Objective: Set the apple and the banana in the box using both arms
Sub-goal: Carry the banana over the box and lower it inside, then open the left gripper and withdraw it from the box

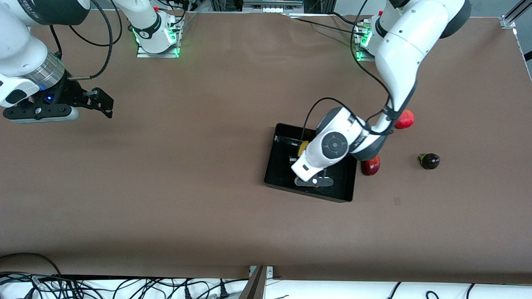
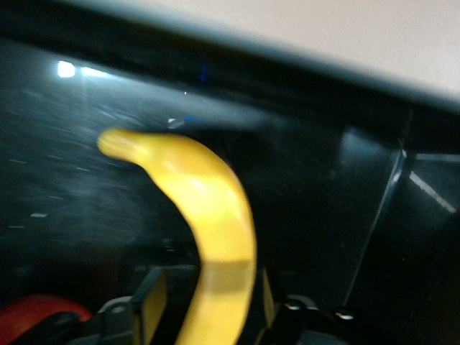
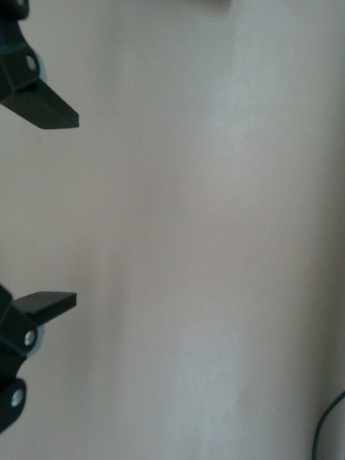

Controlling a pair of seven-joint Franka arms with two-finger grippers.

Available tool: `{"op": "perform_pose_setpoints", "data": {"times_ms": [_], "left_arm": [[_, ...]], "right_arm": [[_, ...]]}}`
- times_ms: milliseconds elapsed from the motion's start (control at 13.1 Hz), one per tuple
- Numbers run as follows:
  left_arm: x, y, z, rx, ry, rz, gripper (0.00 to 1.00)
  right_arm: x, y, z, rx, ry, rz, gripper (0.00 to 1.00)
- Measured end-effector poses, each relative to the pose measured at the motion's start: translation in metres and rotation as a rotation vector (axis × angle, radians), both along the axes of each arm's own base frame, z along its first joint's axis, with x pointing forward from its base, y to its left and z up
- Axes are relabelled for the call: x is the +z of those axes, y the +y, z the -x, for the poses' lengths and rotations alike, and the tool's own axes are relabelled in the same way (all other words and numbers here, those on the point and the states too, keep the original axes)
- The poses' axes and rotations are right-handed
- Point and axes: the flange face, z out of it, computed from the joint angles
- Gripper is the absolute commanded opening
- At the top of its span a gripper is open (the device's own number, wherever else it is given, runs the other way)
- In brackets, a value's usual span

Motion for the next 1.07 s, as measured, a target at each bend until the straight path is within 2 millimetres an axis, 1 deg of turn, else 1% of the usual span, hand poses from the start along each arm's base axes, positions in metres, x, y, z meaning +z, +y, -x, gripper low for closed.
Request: {"op": "perform_pose_setpoints", "data": {"times_ms": [153, 230, 306, 383, 459, 612, 689, 765, 918, 1071], "left_arm": [[0.050, 0.039, -0.017, 0.025, 0.018, -0.044, 1.00], [0.077, 0.058, -0.020, 0.018, 0.020, -0.062, 1.00], [0.103, 0.073, -0.021, 0.001, 0.016, -0.081, 1.00], [0.126, 0.084, -0.020, -0.023, 0.003, -0.104, 1.00], [0.145, 0.091, -0.018, -0.050, -0.012, -0.124, 1.00], [0.177, 0.104, -0.012, -0.095, -0.022, -0.154, 1.00], [0.194, 0.114, -0.010, -0.121, -0.019, -0.165, 1.00], [0.213, 0.128, -0.008, -0.156, -0.011, -0.173, 1.00], [0.250, 0.164, -0.003, -0.219, 0.021, -0.186, 1.00], [0.287, 0.199, 0.002, -0.232, 0.028, -0.193, 1.00]], "right_arm": [[0.000, 0.000, 0.000, 0.000, 0.000, 0.000, 1.00], [0.000, 0.000, 0.000, 0.000, 0.000, 0.000, 1.00], [0.000, 0.000, 0.000, 0.000, 0.000, 0.000, 1.00], [0.000, 0.000, 0.000, 0.000, 0.000, 0.000, 1.00], [0.000, 0.000, 0.000, 0.000, 0.001, 0.000, 1.00], [0.000, 0.000, 0.000, 0.000, 0.001, 0.000, 1.00], [0.000, 0.000, 0.000, 0.000, 0.001, 0.000, 1.00], [0.000, 0.000, 0.000, 0.000, 0.001, 0.000, 1.00], [0.000, 0.000, 0.000, 0.000, 0.001, 0.000, 1.00], [0.000, 0.000, 0.000, 0.000, 0.001, 0.000, 1.00]]}}
